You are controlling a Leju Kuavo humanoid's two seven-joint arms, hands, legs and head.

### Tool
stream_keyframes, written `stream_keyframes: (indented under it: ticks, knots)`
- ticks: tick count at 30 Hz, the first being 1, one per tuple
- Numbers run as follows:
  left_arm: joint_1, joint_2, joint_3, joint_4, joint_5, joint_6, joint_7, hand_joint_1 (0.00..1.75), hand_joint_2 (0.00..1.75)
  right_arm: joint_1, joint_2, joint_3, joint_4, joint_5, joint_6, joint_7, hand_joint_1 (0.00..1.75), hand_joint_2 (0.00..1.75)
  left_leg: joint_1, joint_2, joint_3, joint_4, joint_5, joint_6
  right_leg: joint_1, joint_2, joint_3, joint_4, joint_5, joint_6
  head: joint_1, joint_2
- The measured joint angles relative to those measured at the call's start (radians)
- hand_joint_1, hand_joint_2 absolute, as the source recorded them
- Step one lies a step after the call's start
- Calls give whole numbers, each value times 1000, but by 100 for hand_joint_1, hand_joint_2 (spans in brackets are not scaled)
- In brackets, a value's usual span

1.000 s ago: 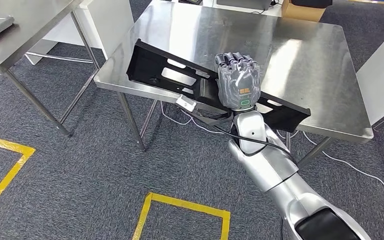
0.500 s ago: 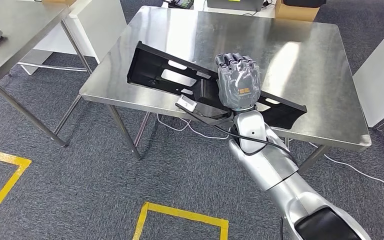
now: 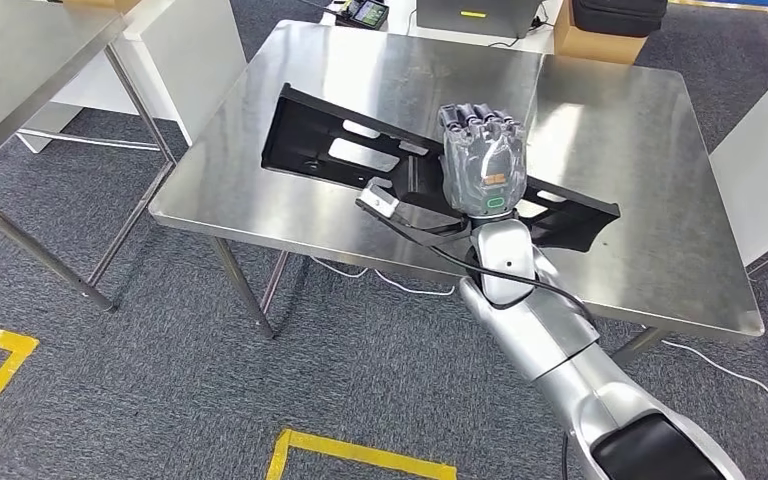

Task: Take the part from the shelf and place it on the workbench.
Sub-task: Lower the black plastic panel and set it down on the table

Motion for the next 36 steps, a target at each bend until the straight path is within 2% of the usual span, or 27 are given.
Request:
stream_keyframes:
  ticks: [1, 2, 3, 5, 6, 7, 8, 9, 10, 12, 14, 16, 17, 18, 19, 21, 22, 23, 26, 27, 28, 30, 31, 32, 33, 35, 36]
  knots:
    - [1, 0, 0, 0, 0, 0, 0, 0, 175, 3, -2, 0, 1, 0, 0, -1, 175, 175, 0, -1, 9, 0, -10, -1, 0, 0, -31, 21, -19, -1, 0, 0]
    - [2, 0, 0, 0, 0, 0, 0, 0, 175, 6, -3, 0, 2, 0, 0, -2, 175, 175, 0, -3, 21, 0, -20, -3, -1, 0, -46, 10, -23, 1, 0, 0]
    - [4, -1, 0, 0, 0, 0, 0, 0, 175, 8, -4, 0, 3, 0, -1, -4, 175, 175, 0, -4, 36, 0, -32, -5, -3, -1, -46, -33, -4, 8, 0, 0]
    - [5, -1, 1, 0, 2, 0, 0, 0, 175, 9, -5, -1, 7, 0, -2, -14, 175, 175, -1, -6, 68, 3, -57, -13, -9, -7, -23, -165, 94, 33, 1, 0]
    - [5, -1, 1, 0, 3, 0, 0, 0, 175, 9, -4, -1, 11, 0, -3, -21, 175, 175, -3, -6, 79, 4, -69, -18, -9, -12, -8, -216, 138, 35, 1, 0]
    - [4, -1, 2, 0, 4, 0, 0, 0, 175, 9, -2, -3, 15, 0, -5, -28, 175, 175, -4, -6, 85, 4, -80, -23, -7, -14, 1, -245, 169, 29, 0, 0]
    - [3, -1, 4, 0, 5, 0, -1, 0, 175, 8, 0, -6, 19, 0, -6, -35, 175, 175, -5, -6, 90, 8, -87, -29, -6, -16, 7, -253, 180, 14, 0, 0]
    - [2, -1, 5, 0, 6, 0, -1, 0, 175, 7, 3, -10, 20, 0, -7, -40, 175, 175, -4, -5, 91, 10, -93, -35, -7, -14, 16, -253, 175, -2, 0, 0]
    - [1, -1, 6, 0, 6, 0, -1, 0, 175, 6, 6, -15, 22, 0, -8, -42, 175, 175, -2, -3, 90, 21, -95, -39, -9, -12, 24, -254, 173, -12, -1, 0]
    - [0, -1, 8, 0, 6, 0, -2, 0, 175, 3, 10, -23, 23, 0, -8, -46, 175, 175, 2, 1, 59, 86, -97, -49, -15, -11, 45, -257, 161, -30, -2, 0]
    - [-1, -1, 12, 0, 6, -1, -2, 0, 175, 1, 14, -27, 27, 0, -8, -50, 175, 175, 9, 7, -20, 205, -121, -62, -13, -10, 65, -257, 144, -40, -3, 0]
    - [1, -1, 15, 0, 6, -1, -2, 0, 175, 2, 15, -29, 33, 0, -8, -52, 175, 175, 15, 11, -101, 290, -165, -71, -10, -8, 88, -257, 122, -41, -4, 0]
    - [3, -1, 16, 0, 6, -1, -2, 0, 175, 3, 15, -29, 37, 0, -8, -52, 175, 175, 16, 12, -123, 290, -172, -72, -9, -6, 101, -257, 112, -41, -4, 0]
    - [3, -1, 17, 0, 5, -1, -2, 0, 175, 4, 15, -29, 40, 0, -8, -51, 175, 175, 17, 12, -128, 258, -156, -69, -8, -5, 117, -257, 101, -40, -4, 0]
    - [4, -1, 17, 0, 5, -1, -3, 0, 175, 4, 15, -29, 43, 0, -8, -48, 175, 175, 16, 12, -120, 200, -114, -63, -6, -4, 133, -257, 90, -38, -4, 0]
    - [5, 1, 18, 0, 4, -1, -8, 0, 175, 4, 14, -29, 48, 0, -8, -39, 175, 175, 9, 10, -93, 74, 0, -42, -3, -1, 157, -259, 70, -31, -3, 0]
    - [5, 2, 19, 0, 3, -1, -11, 0, 175, 4, 14, -29, 50, 0, -8, -35, 175, 175, 4, 9, -82, 37, 39, -33, -1, 1, 163, -260, 60, -25, -2, 0]
    - [5, 3, 19, 0, 2, -1, -13, 0, 175, 5, 13, -29, 53, 0, -8, -33, 175, 175, 0, 8, -77, 23, 56, -25, -1, 2, 167, -262, 53, -19, -2, 0]
    - [3, 2, 19, 0, 0, -2, -20, 0, 175, 3, 12, -29, 57, 0, -8, -25, 175, 175, 1, 10, -56, 6, 50, -15, 2, 1, 169, -266, 36, -6, -2, 0]
    - [2, 1, 19, 0, -1, -1, -24, 0, 175, 0, 12, -28, 58, 0, -8, -20, 175, 175, 4, 11, -46, -5, 49, -12, 2, -1, 156, -241, 24, -5, -2, 0]
    - [1, 0, 19, 0, -4, 1, -29, 0, 175, -3, 11, -28, 60, 0, -6, -14, 175, 175, 7, 12, -37, -14, 46, -8, 3, -2, 129, -192, 6, -6, 0, 0]
    - [-1, 0, 19, 0, -14, 12, -42, 0, 175, -6, 8, -25, 71, 0, -1, 0, 175, 175, 7, 11, -29, -16, 38, -4, -1, -3, 42, -53, -32, -6, 0, 0]
    - [-2, 0, 18, 0, -20, 19, -49, 0, 175, -4, 6, -23, 78, 0, 1, 7, 175, 175, 7, 9, -26, -16, 33, -4, -4, -3, 0, 1, -40, -1, 0, 0]
    - [-1, 0, 18, 0, -26, 25, -56, 0, 175, -3, 4, -20, 86, 0, 2, 14, 175, 175, 8, 7, -22, -14, 28, -5, -7, -3, -28, 20, -30, 9, 1, 0]
    - [-1, 0, 18, 0, -30, 29, -62, 0, 175, -2, 1, -17, 93, 0, 3, 19, 175, 175, 10, 4, -19, -10, 22, -9, -12, -4, -37, 2, -3, 22, 1, 0]
    - [-1, 0, 18, 0, -39, 36, -79, 0, 175, -7, -4, -12, 109, 0, 4, 30, 175, 175, 14, 1, -16, 6, 6, -21, -24, -8, -10, -124, 80, 51, 1, 0]
    - [-1, 0, 17, 0, -44, 38, -93, 0, 175, -12, -5, -9, 119, 0, 5, 35, 175, 175, 14, 0, -17, 17, -4, -29, -26, -11, 9, -180, 112, 56, 1, 0]
